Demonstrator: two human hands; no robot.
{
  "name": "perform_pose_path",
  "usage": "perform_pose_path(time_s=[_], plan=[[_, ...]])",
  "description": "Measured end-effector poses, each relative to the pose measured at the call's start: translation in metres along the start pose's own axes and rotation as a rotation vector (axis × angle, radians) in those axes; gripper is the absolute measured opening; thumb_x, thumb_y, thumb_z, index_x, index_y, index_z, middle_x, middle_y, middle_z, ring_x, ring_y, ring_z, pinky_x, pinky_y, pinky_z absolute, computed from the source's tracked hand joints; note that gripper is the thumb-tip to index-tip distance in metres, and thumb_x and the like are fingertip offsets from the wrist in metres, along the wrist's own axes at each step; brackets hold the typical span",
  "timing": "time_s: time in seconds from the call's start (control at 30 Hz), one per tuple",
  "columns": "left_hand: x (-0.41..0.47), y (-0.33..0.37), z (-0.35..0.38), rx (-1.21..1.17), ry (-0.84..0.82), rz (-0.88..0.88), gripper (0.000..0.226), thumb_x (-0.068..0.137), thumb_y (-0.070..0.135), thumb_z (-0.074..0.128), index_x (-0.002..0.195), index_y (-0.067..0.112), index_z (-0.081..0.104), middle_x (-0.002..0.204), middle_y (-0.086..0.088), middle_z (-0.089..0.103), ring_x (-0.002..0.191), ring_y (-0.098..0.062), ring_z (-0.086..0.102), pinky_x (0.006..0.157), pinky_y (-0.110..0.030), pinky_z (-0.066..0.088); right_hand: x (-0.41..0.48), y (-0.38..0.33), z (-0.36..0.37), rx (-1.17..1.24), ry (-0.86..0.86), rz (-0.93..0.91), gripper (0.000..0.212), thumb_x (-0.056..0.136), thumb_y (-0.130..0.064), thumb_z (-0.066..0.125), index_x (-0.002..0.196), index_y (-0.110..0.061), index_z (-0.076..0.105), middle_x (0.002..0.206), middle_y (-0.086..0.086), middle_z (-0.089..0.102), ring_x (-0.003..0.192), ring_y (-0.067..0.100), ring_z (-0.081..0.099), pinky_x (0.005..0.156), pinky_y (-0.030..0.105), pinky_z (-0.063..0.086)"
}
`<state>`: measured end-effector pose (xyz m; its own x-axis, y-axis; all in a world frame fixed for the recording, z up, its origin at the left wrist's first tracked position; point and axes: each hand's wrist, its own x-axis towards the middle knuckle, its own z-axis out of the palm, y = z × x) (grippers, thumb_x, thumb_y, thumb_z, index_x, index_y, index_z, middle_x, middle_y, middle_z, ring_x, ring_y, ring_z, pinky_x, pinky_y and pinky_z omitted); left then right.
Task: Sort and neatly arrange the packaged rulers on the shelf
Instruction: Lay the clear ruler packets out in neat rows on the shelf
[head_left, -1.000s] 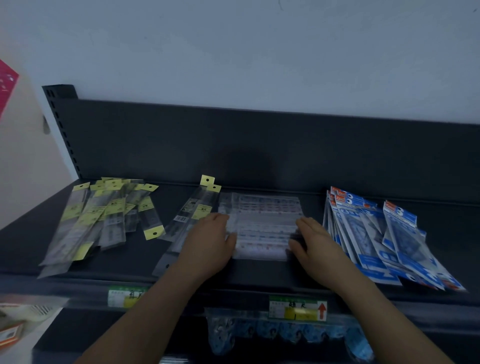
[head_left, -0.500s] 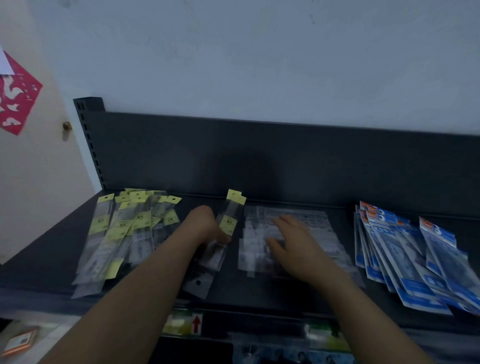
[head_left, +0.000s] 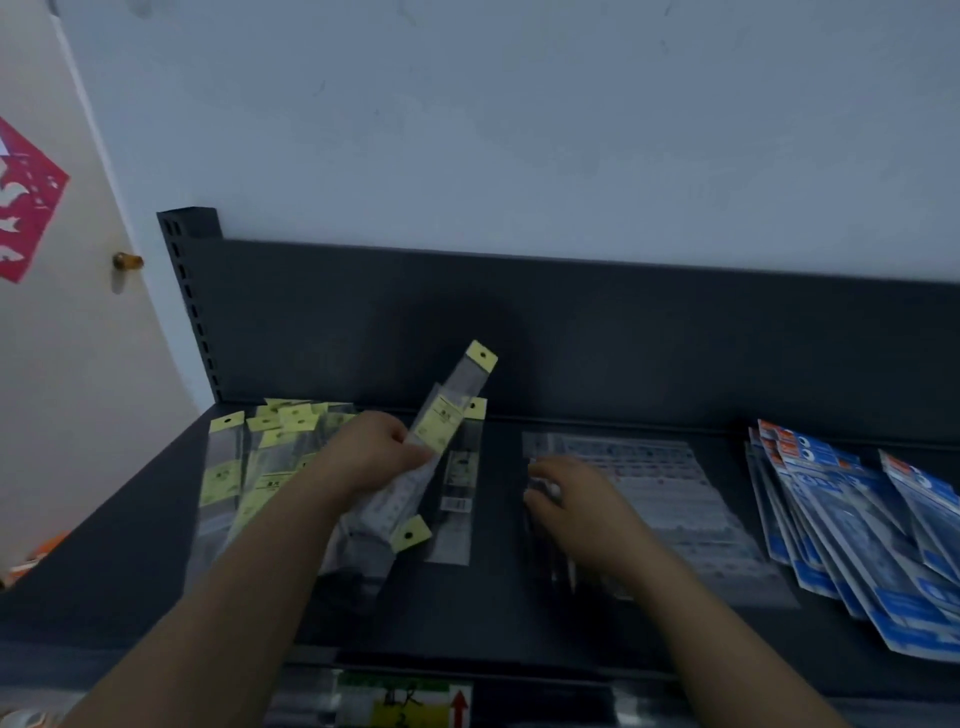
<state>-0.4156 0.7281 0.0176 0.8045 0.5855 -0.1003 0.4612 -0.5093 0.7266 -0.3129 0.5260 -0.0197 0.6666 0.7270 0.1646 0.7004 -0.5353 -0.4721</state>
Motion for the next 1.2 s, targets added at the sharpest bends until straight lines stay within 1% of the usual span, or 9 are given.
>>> perform_pose_path(time_s=[0.17, 0.3, 0.4, 0.47, 0.6, 0.77, 1.0, 1.1, 1.2], plan=[[-0.017, -0.008, -0.012, -0.238, 0.010, 0.085, 0.018, 0.080, 0.020, 0.077, 0.092, 0.013, 0.066, 0.088, -0.003, 0.071, 0.082, -0.015, 0.067, 0.066, -0.025, 0.054, 0.025, -0.051, 0.013, 0.549, 0.079, 0.086, 0.027, 0.092, -0.034, 0.058, 0.112, -0.017, 0.065, 0.106, -0.005, 0.068, 0.095, 0.008, 0.062, 0.080, 0.021, 0.049], [-0.023, -0.016, -0.016, -0.387, -0.091, 0.098, 0.020, 0.079, 0.019, 0.077, 0.095, 0.012, 0.069, 0.077, 0.000, 0.071, 0.063, -0.006, 0.066, 0.052, -0.016, 0.047, 0.048, -0.079, 0.018, 0.943, 0.086, 0.226, 0.011, 0.088, -0.018, 0.066, 0.083, -0.009, 0.066, 0.072, 0.004, 0.065, 0.063, 0.012, 0.059, 0.065, 0.029, 0.050], [-0.024, -0.024, -0.027, -0.478, -0.210, 0.114, 0.016, 0.094, 0.019, 0.059, 0.099, 0.008, 0.070, 0.077, -0.011, 0.060, 0.068, -0.023, 0.051, 0.060, -0.029, 0.040, 0.057, -0.083, 0.017, 1.021, 0.077, 0.313, 0.009, 0.091, -0.010, 0.061, 0.082, -0.009, 0.064, 0.072, 0.006, 0.064, 0.062, 0.015, 0.060, 0.062, 0.028, 0.052], [-0.022, -0.030, -0.036, -0.515, -0.236, 0.095, 0.021, 0.099, 0.015, 0.051, 0.105, 0.008, 0.070, 0.075, -0.005, 0.064, 0.065, -0.021, 0.050, 0.058, -0.024, 0.040, 0.059, -0.082, 0.015, 1.111, 0.085, 0.380, 0.008, 0.094, -0.009, 0.055, 0.090, -0.007, 0.062, 0.079, 0.007, 0.067, 0.066, 0.017, 0.064, 0.060, 0.030, 0.054], [-0.017, -0.038, -0.049, -0.495, -0.230, 0.106, 0.016, 0.095, 0.013, 0.057, 0.099, 0.012, 0.073, 0.083, -0.005, 0.071, 0.072, -0.017, 0.061, 0.069, -0.029, 0.050, 0.060, -0.080, 0.014, 1.146, 0.129, 0.387, 0.015, 0.097, -0.010, 0.047, 0.095, -0.009, 0.062, 0.084, 0.007, 0.067, 0.075, 0.019, 0.064, 0.066, 0.036, 0.054], [-0.013, -0.039, -0.053, -0.429, -0.268, 0.168, 0.013, 0.091, 0.012, 0.063, 0.095, 0.004, 0.073, 0.070, -0.003, 0.071, 0.059, -0.011, 0.063, 0.059, -0.021, 0.054, 0.061, -0.085, 0.013, 1.015, 0.220, 0.441, 0.018, 0.096, -0.012, 0.046, 0.091, -0.008, 0.063, 0.087, 0.013, 0.066, 0.078, 0.026, 0.062, 0.070, 0.039, 0.053], [-0.013, -0.040, -0.058, -0.401, -0.285, 0.198, 0.023, 0.085, 0.005, 0.069, 0.108, 0.004, 0.066, 0.088, -0.010, 0.074, 0.066, -0.012, 0.067, 0.059, -0.019, 0.053, 0.046, -0.081, 0.007, 0.959, 0.269, 0.429, 0.019, 0.096, -0.015, 0.049, 0.090, -0.009, 0.066, 0.087, 0.012, 0.069, 0.080, 0.027, 0.065, 0.083, 0.045, 0.053], [-0.011, -0.041, -0.051, -0.390, -0.215, 0.212, 0.035, 0.086, 0.006, 0.068, 0.116, 0.018, 0.054, 0.090, -0.009, 0.072, 0.066, -0.012, 0.064, 0.053, -0.017, 0.048, 0.039, -0.078, 0.005, 1.006, 0.337, 0.462, 0.018, 0.097, -0.015, 0.049, 0.098, -0.006, 0.064, 0.094, 0.015, 0.071, 0.080, 0.026, 0.066, 0.070, 0.039, 0.057], [-0.006, -0.040, -0.039, -0.351, -0.118, 0.249, 0.017, 0.090, 0.005, 0.060, 0.098, 0.019, 0.062, 0.092, -0.009, 0.069, 0.076, -0.018, 0.063, 0.062, -0.025, 0.050, 0.027, -0.077, 0.006, 1.151, 0.317, 0.466, 0.013, 0.097, -0.011, 0.050, 0.098, -0.004, 0.061, 0.088, 0.012, 0.068, 0.071, 0.020, 0.066, 0.054, 0.029, 0.053]])
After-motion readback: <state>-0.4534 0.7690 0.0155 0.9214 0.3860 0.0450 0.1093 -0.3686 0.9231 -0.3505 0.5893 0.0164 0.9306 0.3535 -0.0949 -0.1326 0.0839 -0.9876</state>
